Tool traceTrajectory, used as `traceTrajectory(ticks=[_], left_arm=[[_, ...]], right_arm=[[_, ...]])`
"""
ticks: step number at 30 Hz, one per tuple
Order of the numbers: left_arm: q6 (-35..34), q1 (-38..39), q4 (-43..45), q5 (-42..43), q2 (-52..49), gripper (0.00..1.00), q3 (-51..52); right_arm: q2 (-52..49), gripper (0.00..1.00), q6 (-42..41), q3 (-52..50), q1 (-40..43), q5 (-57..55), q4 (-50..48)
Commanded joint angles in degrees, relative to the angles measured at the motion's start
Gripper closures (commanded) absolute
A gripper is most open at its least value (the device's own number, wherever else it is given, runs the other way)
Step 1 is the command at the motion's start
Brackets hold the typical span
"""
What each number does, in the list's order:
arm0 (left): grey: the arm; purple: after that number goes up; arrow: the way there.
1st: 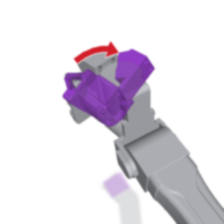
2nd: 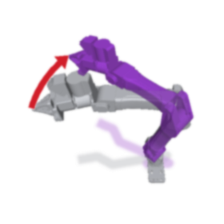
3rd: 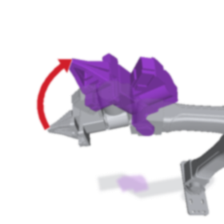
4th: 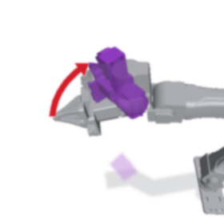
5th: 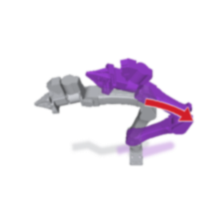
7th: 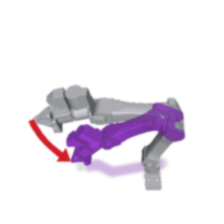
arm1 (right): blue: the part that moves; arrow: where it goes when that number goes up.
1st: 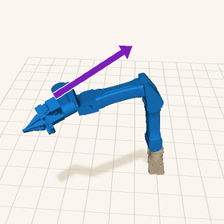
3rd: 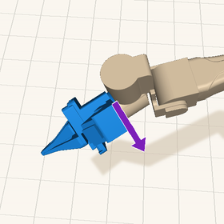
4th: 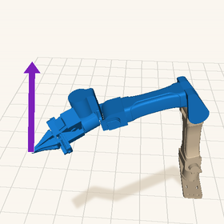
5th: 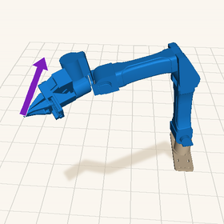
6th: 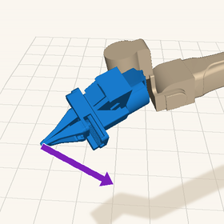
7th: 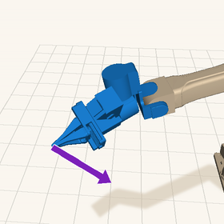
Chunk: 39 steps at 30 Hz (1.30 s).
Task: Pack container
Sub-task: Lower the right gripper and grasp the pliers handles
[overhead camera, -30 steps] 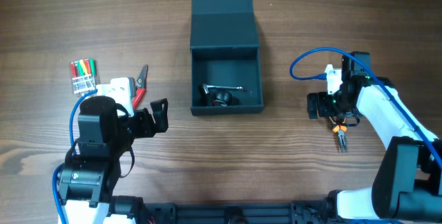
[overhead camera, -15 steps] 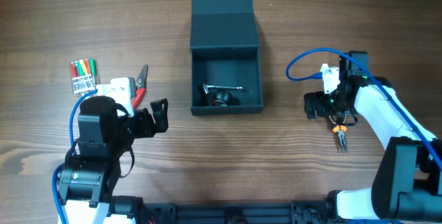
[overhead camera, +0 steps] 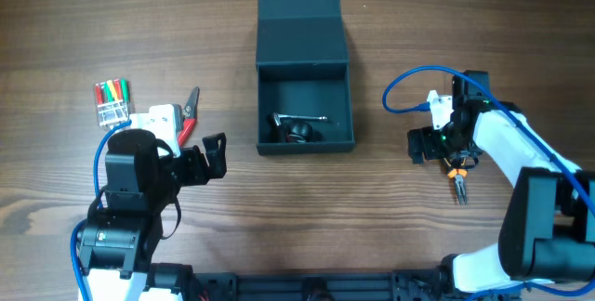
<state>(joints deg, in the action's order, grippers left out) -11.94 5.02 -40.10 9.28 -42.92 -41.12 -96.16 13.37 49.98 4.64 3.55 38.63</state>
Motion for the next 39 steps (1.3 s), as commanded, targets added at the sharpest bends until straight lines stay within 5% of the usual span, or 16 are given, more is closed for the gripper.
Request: traceTrajectory(ticks=[1, 6, 15, 24, 39], left_arm=[[-0.52, -0.31, -0.07, -0.11, 0.20, 0.00, -1.29], [-0.52, -0.31, -0.04, -0.11, 0.20, 0.00, -1.29], [-0.52, -0.31, -0.04, -0.11, 0.20, 0.00, -1.29], [-0.52, -0.31, -0.04, -0.11, 0.20, 0.00, -1.29], [-0.52, -0.31, -0.04, -0.11, 0.22, 0.00, -1.29]], right_arm=[[-2.34, 0.11, 0.11, -0.87, -0.24, -0.07, -0.09], [-2.64, 0.36, 0.13, -0.87, -0.24, -0.11, -0.28], [-2.64, 0.53, 0.11, -0.87, -0.24, -0.50, -0.26], [-2.64, 0.87, 0.09, -0.87, -0.24, -0.55, -0.28], [-2.62, 0.96, -1.22, -0.46, -0.24, -0.52, -0.76]])
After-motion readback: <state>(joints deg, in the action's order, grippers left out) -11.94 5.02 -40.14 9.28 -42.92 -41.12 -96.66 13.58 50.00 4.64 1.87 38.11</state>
